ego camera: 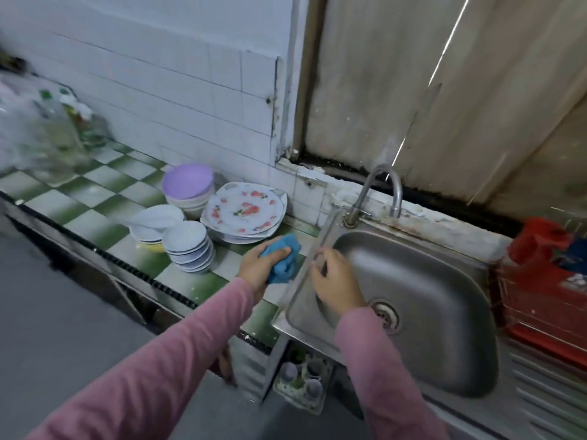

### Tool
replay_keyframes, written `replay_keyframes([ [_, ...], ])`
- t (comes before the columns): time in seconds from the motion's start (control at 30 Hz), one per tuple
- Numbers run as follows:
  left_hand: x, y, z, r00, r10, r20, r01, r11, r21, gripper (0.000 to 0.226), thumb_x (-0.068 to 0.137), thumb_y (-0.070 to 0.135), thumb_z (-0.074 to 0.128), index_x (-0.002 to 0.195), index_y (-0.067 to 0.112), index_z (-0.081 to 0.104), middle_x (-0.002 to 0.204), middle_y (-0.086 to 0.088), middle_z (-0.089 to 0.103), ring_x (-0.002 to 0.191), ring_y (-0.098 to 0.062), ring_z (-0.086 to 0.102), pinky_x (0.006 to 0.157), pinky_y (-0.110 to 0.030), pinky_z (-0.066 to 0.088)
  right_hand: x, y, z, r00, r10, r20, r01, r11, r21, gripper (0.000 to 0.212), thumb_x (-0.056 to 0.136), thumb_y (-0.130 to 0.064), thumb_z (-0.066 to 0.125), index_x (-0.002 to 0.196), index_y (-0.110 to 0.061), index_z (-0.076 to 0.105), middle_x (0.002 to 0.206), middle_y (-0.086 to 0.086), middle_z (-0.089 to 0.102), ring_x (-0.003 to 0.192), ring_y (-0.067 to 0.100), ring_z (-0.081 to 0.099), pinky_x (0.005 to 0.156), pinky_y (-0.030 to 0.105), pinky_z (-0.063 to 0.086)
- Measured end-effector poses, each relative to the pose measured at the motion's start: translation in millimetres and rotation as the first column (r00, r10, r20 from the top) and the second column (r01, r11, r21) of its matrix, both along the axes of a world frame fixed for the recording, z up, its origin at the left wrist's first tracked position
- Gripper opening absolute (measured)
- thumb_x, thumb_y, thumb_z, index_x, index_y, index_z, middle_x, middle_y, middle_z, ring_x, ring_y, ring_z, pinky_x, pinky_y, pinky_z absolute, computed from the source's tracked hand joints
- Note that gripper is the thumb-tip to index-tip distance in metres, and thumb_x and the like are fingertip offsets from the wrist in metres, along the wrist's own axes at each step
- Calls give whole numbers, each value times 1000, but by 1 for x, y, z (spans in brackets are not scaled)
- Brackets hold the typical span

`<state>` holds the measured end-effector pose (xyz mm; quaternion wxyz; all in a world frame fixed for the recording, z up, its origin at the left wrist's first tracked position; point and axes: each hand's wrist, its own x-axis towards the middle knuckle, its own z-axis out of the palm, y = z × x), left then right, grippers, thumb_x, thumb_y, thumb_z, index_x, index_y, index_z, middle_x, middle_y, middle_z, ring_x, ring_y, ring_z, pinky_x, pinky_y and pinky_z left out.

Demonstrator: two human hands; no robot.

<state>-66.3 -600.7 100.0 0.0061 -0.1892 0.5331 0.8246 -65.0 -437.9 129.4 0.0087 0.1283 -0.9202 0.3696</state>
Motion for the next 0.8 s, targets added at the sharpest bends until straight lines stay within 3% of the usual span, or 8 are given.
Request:
replay_keyframes([
  [0.2, 22, -121, -10, 996, 80, 33, -79, 996, -31, 28, 85, 5, 71, 112, 10, 68, 94, -8, 72, 74, -16, 68, 63, -25, 56, 6, -129, -20, 989, 36, 141, -30, 999, -41, 30, 100, -17, 50, 128, -9, 58, 130, 6, 60, 122, 22, 54, 98, 27, 39],
  [0.33, 34, -193, -19, 989, 139, 56, -136, 989, -52, 32, 83, 8, 74, 115, 11, 68, 102, -11, 72, 81, -19, 68, 68, -27, 57, 4, -198, -26, 974, 49, 220, -32, 996, -80, 30, 101, -19, 51, 129, -10, 57, 132, 7, 59, 121, 22, 54, 94, 25, 38],
  [0.47, 42, -252, -25, 972, 211, 99, -205, 976, -67, 34, 83, 11, 74, 116, 13, 67, 106, -11, 71, 87, -22, 67, 75, -32, 57, -3, -247, -29, 960, 56, 273, -30, 995, -99, 29, 101, -18, 51, 128, -12, 57, 132, 5, 58, 116, 17, 53, 92, 26, 39],
  [0.57, 38, -288, -24, 946, 305, 109, -297, 951, -83, 36, 84, 10, 74, 119, 10, 66, 110, -13, 69, 90, -23, 66, 79, -33, 58, -17, -279, -34, 946, 61, 318, -20, 991, -132, 30, 101, -18, 50, 130, -11, 56, 133, 6, 58, 122, 21, 54, 101, 32, 42],
  [0.63, 30, -310, -25, 926, 360, 115, -353, 932, -81, 35, 85, 9, 73, 120, 9, 64, 110, -14, 67, 90, -24, 64, 80, -34, 58, -28, -300, -37, 936, 77, 342, -30, 989, -142, 31, 102, -18, 49, 131, -11, 56, 133, 6, 58, 123, 21, 54, 100, 28, 40],
  [0.7, 18, -332, -27, 915, 384, 123, -373, 922, -102, 38, 85, 10, 73, 121, 10, 64, 112, -13, 67, 93, -25, 64, 85, -38, 57, -42, -322, -42, 925, 70, 372, -24, 992, -127, 31, 102, -21, 48, 131, -13, 56, 132, 2, 58, 124, 19, 53, 96, 25, 36],
  [0.8, -5, -365, -31, 914, 386, 127, -370, 920, -130, 40, 84, 12, 74, 123, 13, 65, 113, -12, 68, 96, -26, 65, 82, -36, 57, -70, -352, -51, 904, 18, 428, 46, 990, -137, 27, 102, -22, 46, 126, -17, 58, 133, 3, 59, 121, 21, 55, 100, 31, 43],
])
